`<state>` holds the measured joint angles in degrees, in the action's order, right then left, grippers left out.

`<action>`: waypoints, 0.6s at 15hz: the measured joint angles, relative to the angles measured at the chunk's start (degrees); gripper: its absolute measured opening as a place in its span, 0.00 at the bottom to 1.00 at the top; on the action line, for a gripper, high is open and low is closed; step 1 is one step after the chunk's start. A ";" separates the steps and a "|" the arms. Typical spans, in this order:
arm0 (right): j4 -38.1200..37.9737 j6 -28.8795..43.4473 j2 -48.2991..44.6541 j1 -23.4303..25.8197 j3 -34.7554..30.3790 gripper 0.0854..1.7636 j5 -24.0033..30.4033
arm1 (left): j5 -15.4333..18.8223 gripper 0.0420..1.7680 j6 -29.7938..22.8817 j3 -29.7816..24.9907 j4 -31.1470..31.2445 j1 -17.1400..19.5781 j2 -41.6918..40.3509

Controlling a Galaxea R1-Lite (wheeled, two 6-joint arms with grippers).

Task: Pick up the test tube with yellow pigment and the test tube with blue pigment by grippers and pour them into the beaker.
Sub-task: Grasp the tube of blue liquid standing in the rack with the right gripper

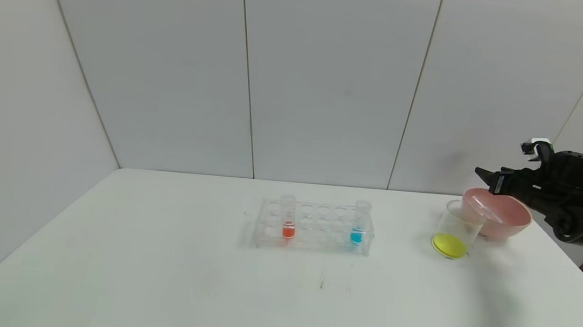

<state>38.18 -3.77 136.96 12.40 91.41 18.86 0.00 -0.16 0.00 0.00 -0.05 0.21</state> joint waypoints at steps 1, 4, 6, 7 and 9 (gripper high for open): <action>0.30 0.00 -0.39 -0.17 -0.39 0.71 -0.09 | 0.00 1.00 0.00 0.00 0.00 0.00 0.00; 1.32 0.93 -3.00 -1.22 -3.64 0.79 -0.20 | 0.00 1.00 0.00 0.00 0.00 0.02 0.00; 2.60 3.06 -5.97 -2.93 -7.58 0.83 -0.30 | 0.00 1.00 0.00 0.00 0.00 0.02 0.00; 3.39 4.21 -7.66 -4.50 -10.03 0.85 -1.49 | 0.00 1.00 0.02 0.00 0.00 0.02 0.00; 5.01 5.95 -10.78 -9.24 -13.68 0.88 -9.09 | 0.00 1.00 0.02 0.00 0.00 0.05 0.00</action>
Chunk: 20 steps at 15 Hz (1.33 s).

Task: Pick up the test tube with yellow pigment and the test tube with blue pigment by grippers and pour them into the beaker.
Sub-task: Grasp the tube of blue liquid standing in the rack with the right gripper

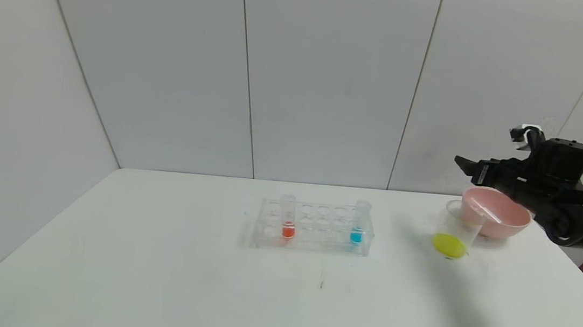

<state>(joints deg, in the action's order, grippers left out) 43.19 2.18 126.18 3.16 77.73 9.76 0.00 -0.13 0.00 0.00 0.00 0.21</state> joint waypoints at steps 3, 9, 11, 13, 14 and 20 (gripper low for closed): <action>1.74 1.12 -3.01 -7.79 -3.72 0.90 -13.20 | 0.00 1.00 0.00 0.00 0.00 -0.02 0.00; 4.13 1.61 -11.76 -20.71 -18.44 0.94 -27.71 | 0.00 1.00 0.00 0.00 0.00 0.00 0.00; 8.97 2.08 -14.95 -23.97 -25.55 0.95 -28.81 | 0.00 1.00 -0.02 0.00 0.00 -0.02 0.00; 14.14 2.24 -17.68 -27.44 -32.55 0.95 -31.38 | 0.00 1.00 -0.02 0.00 0.00 -0.02 0.00; 16.62 2.28 -18.83 -29.85 -35.51 0.95 -35.22 | 0.00 1.00 -0.02 0.00 0.00 -0.02 0.00; 21.46 4.22 -20.32 -45.15 -42.92 0.96 -49.94 | 0.00 1.00 0.00 0.00 0.00 0.00 0.00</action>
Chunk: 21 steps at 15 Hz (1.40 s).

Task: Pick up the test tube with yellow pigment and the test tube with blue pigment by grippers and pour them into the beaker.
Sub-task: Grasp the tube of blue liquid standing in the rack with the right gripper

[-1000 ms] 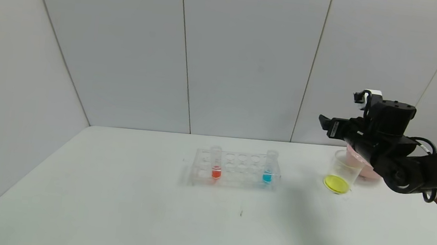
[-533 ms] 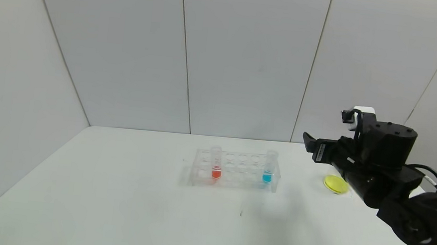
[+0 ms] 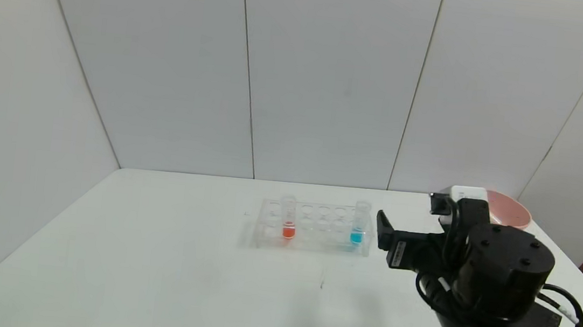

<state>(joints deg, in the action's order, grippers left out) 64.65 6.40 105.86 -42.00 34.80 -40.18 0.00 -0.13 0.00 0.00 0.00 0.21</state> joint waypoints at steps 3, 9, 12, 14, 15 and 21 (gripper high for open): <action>0.16 3.86 1.69 -6.56 -0.90 0.96 -4.38 | 0.00 1.00 0.00 0.00 0.02 0.00 0.00; 1.94 5.86 6.92 -7.39 -0.33 0.96 -3.36 | 0.00 1.00 -0.02 0.00 0.00 -0.05 0.00; 2.52 5.61 10.09 -4.63 2.66 0.96 0.68 | 0.00 1.00 -0.02 0.00 0.00 -0.02 0.00; 2.28 5.06 12.39 -2.82 6.03 0.96 3.56 | 0.00 1.00 0.00 0.00 0.00 -0.05 0.00; 2.16 3.97 13.35 -1.88 7.56 0.96 4.46 | 0.00 1.00 0.00 0.00 0.00 -0.02 0.00; 1.95 -0.85 20.76 5.25 18.55 0.96 7.80 | 0.00 1.00 -0.02 0.00 0.00 0.00 0.00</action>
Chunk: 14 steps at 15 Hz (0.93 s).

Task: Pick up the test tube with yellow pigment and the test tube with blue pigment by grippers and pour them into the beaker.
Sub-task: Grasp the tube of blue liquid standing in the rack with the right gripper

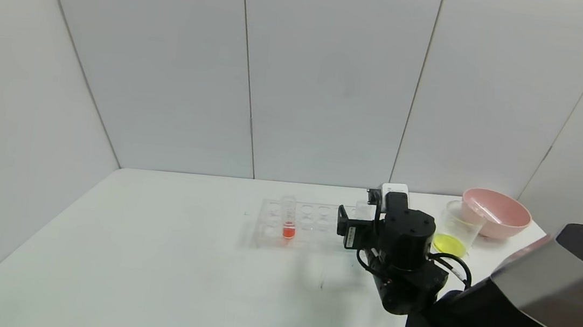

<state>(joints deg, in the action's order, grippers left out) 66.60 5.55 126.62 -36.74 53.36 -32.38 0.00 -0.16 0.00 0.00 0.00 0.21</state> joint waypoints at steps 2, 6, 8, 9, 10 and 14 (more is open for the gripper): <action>-0.09 -0.27 2.26 1.80 2.73 0.96 2.77 | 0.00 1.00 0.00 0.00 0.00 -0.02 0.00; -0.96 -0.35 4.72 2.90 4.79 0.97 6.35 | 0.00 1.00 0.00 0.00 0.02 0.00 0.00; -1.43 -0.40 5.05 3.04 5.42 0.97 6.55 | 0.00 1.00 0.00 0.00 0.00 -0.02 0.00; -1.49 -0.38 5.11 3.07 5.74 0.97 6.60 | 0.00 1.00 0.02 0.00 0.00 -0.02 0.00; -1.49 -0.35 5.13 3.07 6.03 0.97 6.57 | 0.00 1.00 0.02 0.00 0.00 -0.02 0.00; -1.32 -0.29 4.91 2.86 5.99 0.76 6.22 | 0.00 1.00 0.00 0.00 0.00 -0.02 0.00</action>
<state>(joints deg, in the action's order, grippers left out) 65.28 5.25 131.54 -33.88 59.34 -26.16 0.00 -0.16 0.00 0.00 -0.02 0.21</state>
